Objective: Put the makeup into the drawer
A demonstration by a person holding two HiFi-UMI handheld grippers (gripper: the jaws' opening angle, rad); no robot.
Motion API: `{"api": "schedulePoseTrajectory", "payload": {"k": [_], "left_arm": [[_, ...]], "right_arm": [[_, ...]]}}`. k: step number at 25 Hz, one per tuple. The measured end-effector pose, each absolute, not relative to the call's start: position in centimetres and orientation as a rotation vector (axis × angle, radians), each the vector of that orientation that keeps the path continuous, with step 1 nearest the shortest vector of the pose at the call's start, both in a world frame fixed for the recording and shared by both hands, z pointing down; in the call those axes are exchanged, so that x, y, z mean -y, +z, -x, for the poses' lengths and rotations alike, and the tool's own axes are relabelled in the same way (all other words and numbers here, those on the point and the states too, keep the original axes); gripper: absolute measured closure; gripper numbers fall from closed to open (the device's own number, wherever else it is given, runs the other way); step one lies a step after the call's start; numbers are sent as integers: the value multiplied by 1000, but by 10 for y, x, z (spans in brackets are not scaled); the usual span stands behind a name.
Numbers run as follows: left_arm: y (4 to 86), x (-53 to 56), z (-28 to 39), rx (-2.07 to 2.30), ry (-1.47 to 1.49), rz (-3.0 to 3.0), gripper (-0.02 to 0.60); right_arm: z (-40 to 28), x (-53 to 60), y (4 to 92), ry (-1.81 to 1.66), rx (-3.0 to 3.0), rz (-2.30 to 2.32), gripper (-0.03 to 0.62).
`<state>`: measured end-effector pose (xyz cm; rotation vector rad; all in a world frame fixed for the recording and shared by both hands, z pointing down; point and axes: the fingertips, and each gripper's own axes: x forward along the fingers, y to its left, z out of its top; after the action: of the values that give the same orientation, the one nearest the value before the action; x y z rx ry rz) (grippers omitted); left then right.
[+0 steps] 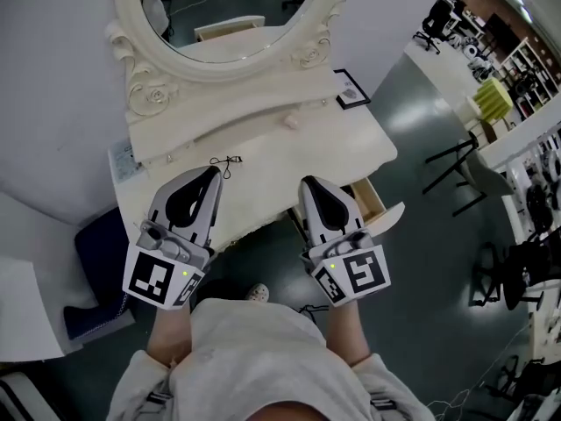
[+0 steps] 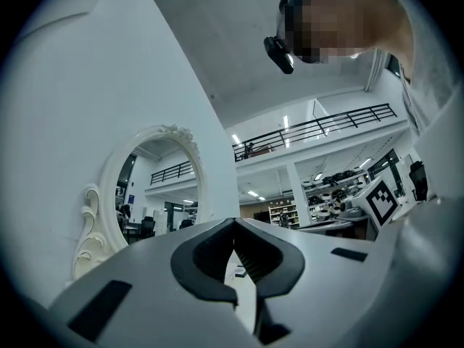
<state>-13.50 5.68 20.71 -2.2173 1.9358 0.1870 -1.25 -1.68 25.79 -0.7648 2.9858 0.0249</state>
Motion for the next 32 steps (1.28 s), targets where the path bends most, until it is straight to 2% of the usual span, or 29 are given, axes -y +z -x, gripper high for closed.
{"api": "schedulePoseTrajectory", "payload": {"k": [14,32], "left_arm": [[222,-33,153,-1977,106,2210,566],[275,16,222,-1939,-40,2361,568]], "right_arm": [[53,39,300,-70,-3100,657,566],[142,90,389,-324,-3330,643,566]]}}
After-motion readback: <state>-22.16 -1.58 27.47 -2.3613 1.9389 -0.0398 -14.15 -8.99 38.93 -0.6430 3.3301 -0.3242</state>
